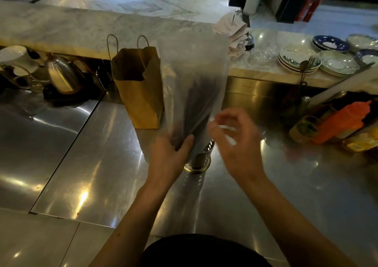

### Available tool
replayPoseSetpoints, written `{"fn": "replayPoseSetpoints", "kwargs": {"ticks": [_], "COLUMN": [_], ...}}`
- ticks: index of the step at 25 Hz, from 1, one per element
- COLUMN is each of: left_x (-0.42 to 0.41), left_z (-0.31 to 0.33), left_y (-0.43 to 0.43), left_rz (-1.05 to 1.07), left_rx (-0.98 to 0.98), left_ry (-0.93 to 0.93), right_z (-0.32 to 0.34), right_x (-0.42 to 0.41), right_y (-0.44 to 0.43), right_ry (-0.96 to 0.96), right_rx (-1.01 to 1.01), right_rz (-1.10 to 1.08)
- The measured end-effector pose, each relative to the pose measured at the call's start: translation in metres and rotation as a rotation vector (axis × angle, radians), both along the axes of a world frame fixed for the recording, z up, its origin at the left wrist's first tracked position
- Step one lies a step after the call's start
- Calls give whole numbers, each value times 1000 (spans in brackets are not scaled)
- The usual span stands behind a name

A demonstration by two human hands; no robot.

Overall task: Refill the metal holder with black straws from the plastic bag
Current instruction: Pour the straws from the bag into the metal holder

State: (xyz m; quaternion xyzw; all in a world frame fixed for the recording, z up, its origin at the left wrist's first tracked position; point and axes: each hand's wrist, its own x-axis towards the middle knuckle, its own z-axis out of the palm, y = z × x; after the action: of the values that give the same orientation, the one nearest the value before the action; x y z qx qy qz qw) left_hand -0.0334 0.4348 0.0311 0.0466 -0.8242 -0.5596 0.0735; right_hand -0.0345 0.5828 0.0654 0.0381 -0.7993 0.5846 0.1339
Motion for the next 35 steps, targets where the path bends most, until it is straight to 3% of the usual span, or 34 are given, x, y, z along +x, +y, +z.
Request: {"fn": "replayPoseSetpoints", "kwargs": {"ticks": [2,4,7,10,15,17,20,22,28,35], "left_x": [-2,-3,0,4,-1,-7,-17,-21,-19,-28], "left_z": [5,6,-5,-11,-8,-9,-10,-13,-35,-40], "left_y": [15,23,22,20,13,4,-12,-19,-25,-27], "left_rz": [-65,-163,-376,-451,-336,-189,-264,-353,-510,-287], "left_rx": [-10,-121,-166,-157,-36,66,320,408,668,697], "left_ry": [60,92,74,38,113,12,-279,-349,-374,-242], "right_z": [-1,2,2,-1,0,5,15,19,24,19], "right_x": [1,-7,-14,-21,-28,-29,-29,-29,-29,-24], "right_y": [-9,-6,7,19,35,41,46,49,56,80], "right_ry": [-149,-245,-295,-308,-284,-305,-313,-298,-347,-412], "right_rx": [10,-104,-210,-188,-330,-377,-324,-285,-140,115], "right_rz": [128,144,125,44,54,81,168,204,297,267]}}
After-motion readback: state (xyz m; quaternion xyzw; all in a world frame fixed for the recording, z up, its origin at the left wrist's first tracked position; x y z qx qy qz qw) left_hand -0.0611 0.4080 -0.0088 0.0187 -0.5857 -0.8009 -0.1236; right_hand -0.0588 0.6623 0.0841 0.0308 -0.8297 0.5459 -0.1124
